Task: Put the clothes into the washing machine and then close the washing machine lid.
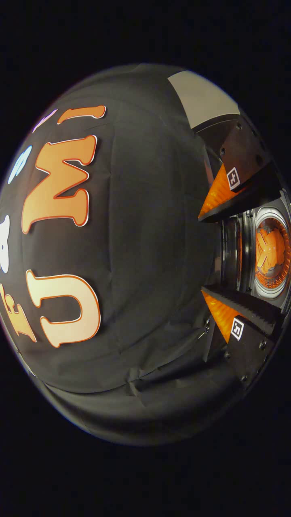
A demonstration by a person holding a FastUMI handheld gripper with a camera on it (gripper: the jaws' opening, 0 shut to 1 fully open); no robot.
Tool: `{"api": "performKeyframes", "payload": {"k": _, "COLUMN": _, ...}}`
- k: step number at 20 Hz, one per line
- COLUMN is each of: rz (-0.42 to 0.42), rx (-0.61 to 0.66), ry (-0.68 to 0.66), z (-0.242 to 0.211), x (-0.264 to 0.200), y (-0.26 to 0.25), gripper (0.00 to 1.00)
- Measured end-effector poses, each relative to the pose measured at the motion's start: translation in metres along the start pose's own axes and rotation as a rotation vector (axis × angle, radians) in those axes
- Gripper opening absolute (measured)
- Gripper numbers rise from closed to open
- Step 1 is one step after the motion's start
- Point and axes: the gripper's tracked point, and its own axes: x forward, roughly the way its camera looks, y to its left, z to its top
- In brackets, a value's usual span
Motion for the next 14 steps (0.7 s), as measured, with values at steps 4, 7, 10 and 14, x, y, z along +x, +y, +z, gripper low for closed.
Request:
{"api": "performKeyframes", "payload": {"k": 4, "rz": -0.004, "rx": 0.031, "ry": -0.008, "z": -0.002, "x": 0.007, "y": 0.002, "gripper": 0.98}}
{"api": "performKeyframes", "payload": {"k": 7, "rz": -0.002, "rx": 0.037, "ry": -0.012, "z": -0.001, "x": 0.003, "y": 0.001, "gripper": 0.99}}
{"api": "performKeyframes", "payload": {"k": 10, "rz": 0.006, "rx": 0.026, "ry": -0.016, "z": -0.009, "x": -0.009, "y": -0.001, "gripper": 0.99}}
{"api": "performKeyframes", "payload": {"k": 14, "rz": 0.016, "rx": 0.023, "ry": -0.025, "z": -0.027, "x": -0.035, "y": -0.001, "gripper": 1.00}}
